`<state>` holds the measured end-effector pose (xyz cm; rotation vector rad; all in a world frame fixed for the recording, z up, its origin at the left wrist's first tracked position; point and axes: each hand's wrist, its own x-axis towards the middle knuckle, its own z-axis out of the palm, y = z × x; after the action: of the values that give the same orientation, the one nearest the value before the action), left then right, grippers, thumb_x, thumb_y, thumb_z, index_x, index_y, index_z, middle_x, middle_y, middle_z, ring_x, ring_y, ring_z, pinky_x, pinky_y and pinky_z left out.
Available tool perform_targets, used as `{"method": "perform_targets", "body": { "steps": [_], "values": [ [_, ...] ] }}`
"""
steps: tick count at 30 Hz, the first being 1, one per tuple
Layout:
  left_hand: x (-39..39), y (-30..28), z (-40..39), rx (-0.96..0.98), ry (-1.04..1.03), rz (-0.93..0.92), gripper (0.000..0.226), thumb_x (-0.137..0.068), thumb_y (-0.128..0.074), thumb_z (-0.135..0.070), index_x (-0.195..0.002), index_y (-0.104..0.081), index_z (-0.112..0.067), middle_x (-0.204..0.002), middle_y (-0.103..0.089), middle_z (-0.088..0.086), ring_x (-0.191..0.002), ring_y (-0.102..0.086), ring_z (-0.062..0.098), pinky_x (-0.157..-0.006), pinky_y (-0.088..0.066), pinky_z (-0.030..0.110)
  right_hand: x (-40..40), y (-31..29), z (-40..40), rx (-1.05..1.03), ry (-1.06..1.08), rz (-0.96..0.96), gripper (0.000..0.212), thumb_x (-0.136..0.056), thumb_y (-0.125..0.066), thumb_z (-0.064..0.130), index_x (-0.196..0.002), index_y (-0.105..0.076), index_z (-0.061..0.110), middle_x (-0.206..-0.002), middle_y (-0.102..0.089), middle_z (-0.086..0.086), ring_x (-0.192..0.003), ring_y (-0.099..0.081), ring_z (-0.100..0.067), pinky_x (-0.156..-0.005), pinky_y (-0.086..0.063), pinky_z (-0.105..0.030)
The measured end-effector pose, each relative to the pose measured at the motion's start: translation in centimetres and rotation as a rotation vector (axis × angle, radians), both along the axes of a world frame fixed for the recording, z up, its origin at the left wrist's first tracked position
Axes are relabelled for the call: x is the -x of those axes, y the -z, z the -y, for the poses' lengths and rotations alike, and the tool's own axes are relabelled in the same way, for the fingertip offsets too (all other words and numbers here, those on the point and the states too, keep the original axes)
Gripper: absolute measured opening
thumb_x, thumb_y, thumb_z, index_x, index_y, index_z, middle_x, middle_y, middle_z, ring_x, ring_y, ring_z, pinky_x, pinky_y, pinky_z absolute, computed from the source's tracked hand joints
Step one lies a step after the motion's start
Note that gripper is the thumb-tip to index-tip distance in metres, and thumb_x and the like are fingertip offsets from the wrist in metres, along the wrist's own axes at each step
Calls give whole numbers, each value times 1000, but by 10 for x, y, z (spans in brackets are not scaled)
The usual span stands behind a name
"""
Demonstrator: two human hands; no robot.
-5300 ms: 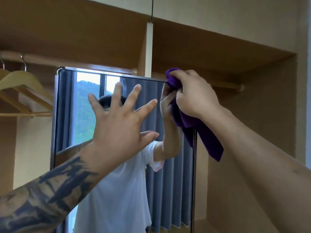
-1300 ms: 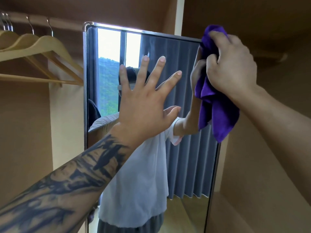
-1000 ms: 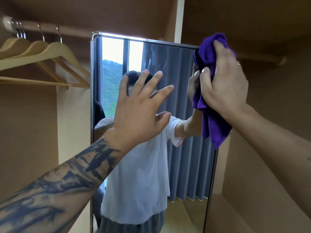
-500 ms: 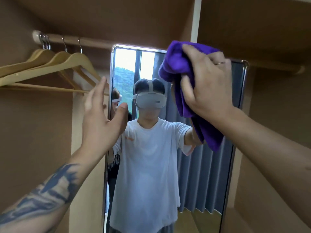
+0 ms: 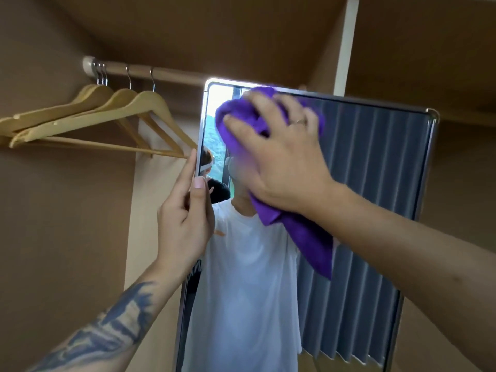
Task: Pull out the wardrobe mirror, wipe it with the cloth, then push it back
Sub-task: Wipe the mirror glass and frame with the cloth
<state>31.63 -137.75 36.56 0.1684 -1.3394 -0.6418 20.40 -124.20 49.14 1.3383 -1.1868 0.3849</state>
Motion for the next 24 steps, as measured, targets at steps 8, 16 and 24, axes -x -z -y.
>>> {"method": "perform_targets", "body": {
  "steps": [8, 16, 24],
  "values": [
    [2, 4, 0, 2, 92, -39, 44, -109, -47, -48, -152, -49, -53, -64, -56, -7, -56, -52, 22, -64, -46, 32, -12, -55, 3, 70, 126, -129, 49, -95, -53, 36, -143, -55, 25, -136, -54, -20, -106, -55, -42, -76, -41, -45],
    [-2, 1, -12, 11, 124, -64, 42, -110, -49, -49, -152, -54, -46, -116, -71, 24, -103, -73, 44, -85, -60, 61, -6, -17, -6, -205, 148, -473, 57, -100, -41, 49, -150, -47, 23, -137, -54, -16, -102, -55, -37, -73, -37, -42],
    [-5, 4, -13, 13, 59, -66, 40, -109, -48, -51, -149, -51, -57, -92, -78, 4, -76, -71, 28, -67, -58, 42, 23, -9, -27, -89, 6, -336, 48, -97, -56, 39, -140, -62, 19, -131, -61, -21, -94, -59, -42, -71, -46, -44]
  ]
}}
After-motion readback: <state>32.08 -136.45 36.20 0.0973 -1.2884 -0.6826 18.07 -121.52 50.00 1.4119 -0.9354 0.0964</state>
